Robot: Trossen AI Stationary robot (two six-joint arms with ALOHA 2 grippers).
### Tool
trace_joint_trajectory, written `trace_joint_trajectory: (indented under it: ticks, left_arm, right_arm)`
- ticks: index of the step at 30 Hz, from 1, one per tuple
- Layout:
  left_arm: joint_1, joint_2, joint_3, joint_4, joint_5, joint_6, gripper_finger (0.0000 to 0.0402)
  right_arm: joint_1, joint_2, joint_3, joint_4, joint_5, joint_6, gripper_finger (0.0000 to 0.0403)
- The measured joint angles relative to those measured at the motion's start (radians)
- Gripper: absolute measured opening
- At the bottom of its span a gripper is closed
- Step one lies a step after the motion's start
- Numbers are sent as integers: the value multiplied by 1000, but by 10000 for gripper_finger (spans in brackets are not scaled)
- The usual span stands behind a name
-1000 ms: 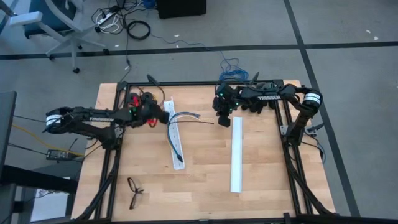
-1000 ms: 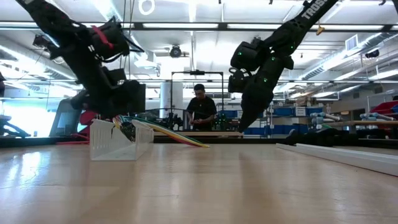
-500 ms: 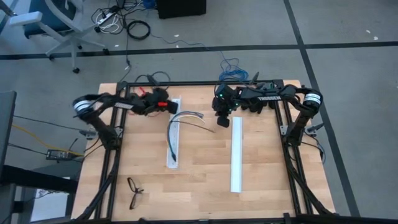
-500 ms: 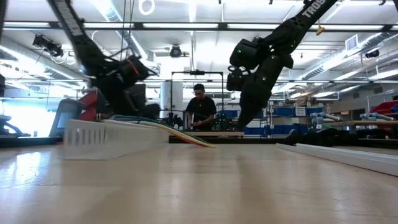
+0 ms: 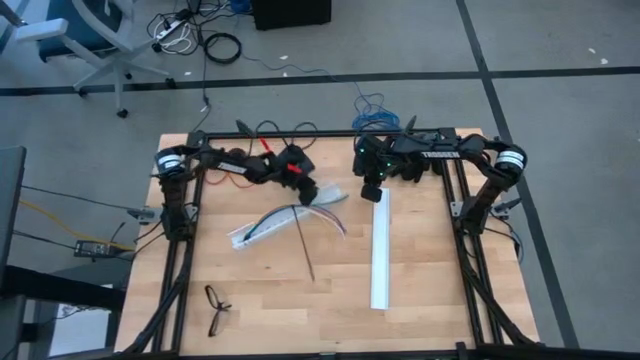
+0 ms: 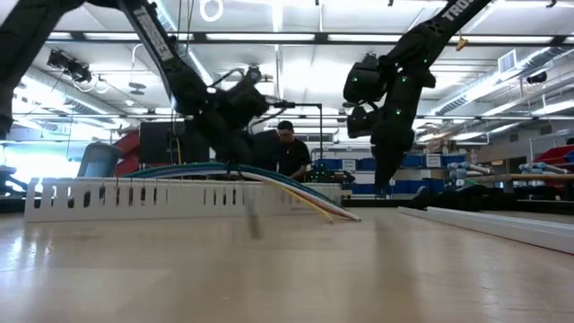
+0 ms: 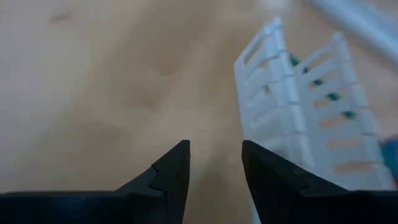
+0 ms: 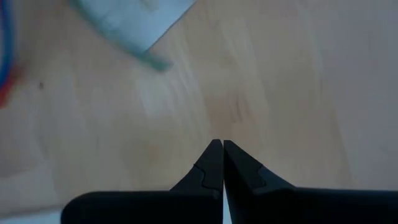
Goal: Ziptie cables
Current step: Put the zip-tied cables into the white cable duct
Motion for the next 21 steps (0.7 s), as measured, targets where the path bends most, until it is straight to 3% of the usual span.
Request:
trace_joint_trajectory:
  ticks: [7, 11, 16, 21]
  left_arm:
    - [-15, -193, -15, 10, -184, 37, 156]
    - [-31, -342, -82, 6, -312, 70, 156]
    - [-98, -557, -227, -23, -431, 80, 156]
    - [-237, -757, -347, -102, -604, 47, 156]
  right_arm:
    - [11, -98, -8, -48, 8, 56, 0]
    - [52, -193, -106, -43, 66, 121, 0]
    - [152, -380, -303, -43, 135, 337, 0]
    - [313, -568, -455, 27, 144, 616, 0]
